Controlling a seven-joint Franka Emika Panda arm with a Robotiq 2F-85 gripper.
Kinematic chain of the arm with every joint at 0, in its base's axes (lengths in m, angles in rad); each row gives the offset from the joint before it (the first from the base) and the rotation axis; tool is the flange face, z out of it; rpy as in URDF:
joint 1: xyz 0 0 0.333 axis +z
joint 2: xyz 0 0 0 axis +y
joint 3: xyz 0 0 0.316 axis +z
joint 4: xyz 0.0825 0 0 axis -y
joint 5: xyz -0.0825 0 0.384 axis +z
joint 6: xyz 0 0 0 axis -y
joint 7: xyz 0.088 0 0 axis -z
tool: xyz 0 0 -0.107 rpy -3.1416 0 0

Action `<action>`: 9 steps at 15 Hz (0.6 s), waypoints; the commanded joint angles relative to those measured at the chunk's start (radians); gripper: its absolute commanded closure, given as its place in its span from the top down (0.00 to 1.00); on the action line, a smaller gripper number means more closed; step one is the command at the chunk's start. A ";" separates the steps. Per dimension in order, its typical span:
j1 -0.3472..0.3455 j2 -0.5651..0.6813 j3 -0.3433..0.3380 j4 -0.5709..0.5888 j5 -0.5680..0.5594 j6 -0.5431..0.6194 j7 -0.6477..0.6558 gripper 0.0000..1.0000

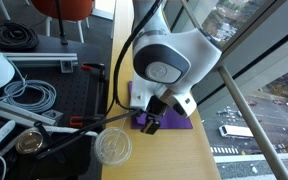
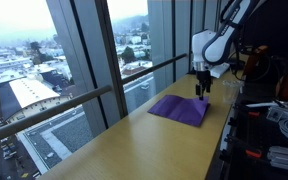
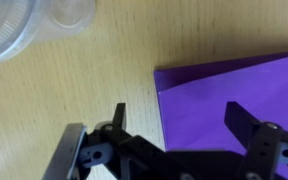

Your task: Open the file

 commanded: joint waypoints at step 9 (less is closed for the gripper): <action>-0.020 0.047 0.013 0.068 0.055 -0.056 -0.025 0.45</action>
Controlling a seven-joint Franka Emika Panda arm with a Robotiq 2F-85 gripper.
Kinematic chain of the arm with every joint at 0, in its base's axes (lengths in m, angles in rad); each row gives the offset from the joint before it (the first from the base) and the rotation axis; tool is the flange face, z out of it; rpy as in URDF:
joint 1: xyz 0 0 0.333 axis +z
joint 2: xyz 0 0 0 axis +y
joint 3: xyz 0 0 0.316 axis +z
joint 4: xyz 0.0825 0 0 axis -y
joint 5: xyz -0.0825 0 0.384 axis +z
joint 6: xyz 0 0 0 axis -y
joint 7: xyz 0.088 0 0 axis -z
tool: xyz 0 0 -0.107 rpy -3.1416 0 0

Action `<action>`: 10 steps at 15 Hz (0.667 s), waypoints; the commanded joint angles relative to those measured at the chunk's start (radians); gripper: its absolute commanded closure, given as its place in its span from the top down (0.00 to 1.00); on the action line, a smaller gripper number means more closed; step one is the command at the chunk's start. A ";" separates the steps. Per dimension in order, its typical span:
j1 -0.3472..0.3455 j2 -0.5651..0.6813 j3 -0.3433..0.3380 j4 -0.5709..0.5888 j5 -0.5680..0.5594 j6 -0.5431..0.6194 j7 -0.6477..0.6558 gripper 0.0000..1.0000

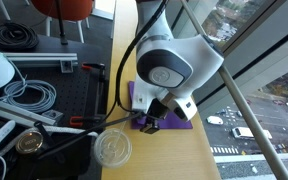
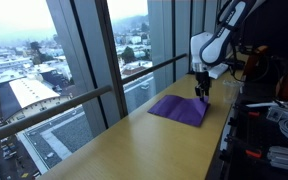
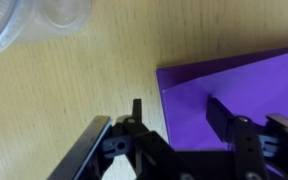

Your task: Open the file

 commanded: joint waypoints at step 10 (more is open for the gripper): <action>-0.014 -0.027 0.034 0.073 0.056 -0.062 -0.037 0.00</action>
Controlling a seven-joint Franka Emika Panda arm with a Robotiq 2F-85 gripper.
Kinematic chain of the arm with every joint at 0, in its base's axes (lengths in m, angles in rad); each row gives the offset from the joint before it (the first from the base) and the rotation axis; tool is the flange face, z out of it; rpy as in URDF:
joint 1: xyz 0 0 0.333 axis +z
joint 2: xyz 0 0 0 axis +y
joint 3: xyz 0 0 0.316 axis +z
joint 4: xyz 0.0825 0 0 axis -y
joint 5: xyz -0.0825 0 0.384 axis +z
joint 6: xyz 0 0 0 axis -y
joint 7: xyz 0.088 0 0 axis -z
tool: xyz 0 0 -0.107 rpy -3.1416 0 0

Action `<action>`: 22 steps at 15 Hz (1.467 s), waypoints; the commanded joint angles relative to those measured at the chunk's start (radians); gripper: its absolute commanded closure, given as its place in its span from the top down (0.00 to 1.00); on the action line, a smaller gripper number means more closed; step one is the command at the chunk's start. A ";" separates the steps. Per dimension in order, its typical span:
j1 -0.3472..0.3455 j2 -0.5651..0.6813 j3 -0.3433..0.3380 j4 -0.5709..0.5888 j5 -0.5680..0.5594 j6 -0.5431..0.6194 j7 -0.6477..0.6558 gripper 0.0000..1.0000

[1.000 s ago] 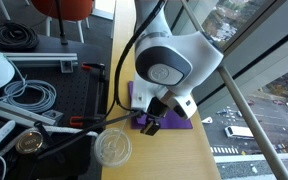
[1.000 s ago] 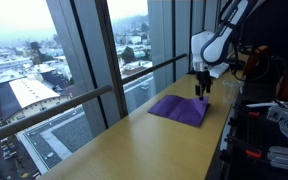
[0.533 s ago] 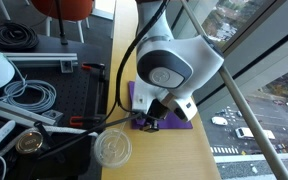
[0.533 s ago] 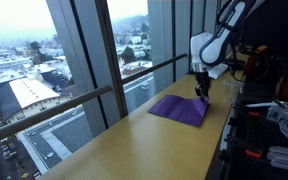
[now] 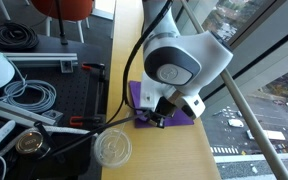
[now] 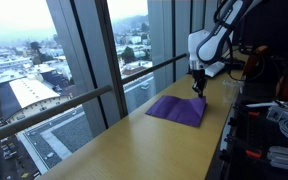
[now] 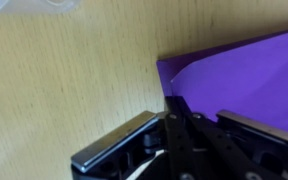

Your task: Open the file

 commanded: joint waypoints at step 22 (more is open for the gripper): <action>0.068 -0.454 0.052 -0.117 -0.244 -0.128 0.026 0.00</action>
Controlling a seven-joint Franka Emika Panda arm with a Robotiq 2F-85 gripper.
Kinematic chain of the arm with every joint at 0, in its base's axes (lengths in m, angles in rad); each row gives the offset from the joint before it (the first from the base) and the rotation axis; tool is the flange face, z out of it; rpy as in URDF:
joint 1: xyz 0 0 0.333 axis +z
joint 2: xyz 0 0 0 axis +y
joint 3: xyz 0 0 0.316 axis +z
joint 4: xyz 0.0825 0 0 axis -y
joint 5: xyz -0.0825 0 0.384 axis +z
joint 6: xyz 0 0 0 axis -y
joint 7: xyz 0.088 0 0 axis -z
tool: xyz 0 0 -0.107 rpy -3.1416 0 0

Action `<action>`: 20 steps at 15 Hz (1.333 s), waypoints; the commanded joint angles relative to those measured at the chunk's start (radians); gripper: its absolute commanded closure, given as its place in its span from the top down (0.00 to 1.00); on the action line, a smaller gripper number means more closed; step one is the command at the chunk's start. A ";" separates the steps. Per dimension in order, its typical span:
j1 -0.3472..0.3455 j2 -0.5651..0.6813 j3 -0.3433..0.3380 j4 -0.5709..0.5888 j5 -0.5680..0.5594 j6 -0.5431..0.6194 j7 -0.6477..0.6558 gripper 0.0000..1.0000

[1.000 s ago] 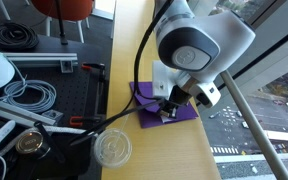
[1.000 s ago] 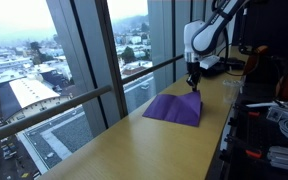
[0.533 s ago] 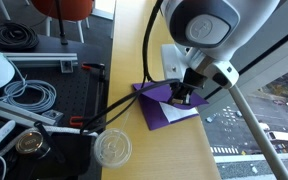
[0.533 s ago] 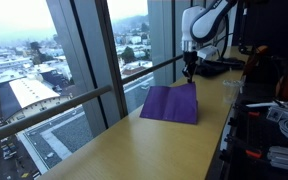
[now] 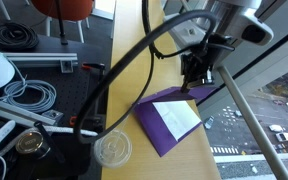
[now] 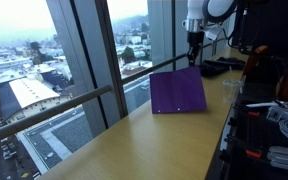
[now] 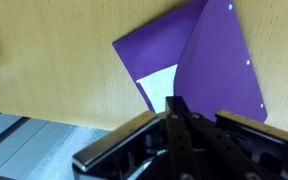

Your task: Open the file

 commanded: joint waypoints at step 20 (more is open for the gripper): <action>0.187 -0.219 0.248 -0.486 -0.585 0.091 0.560 0.00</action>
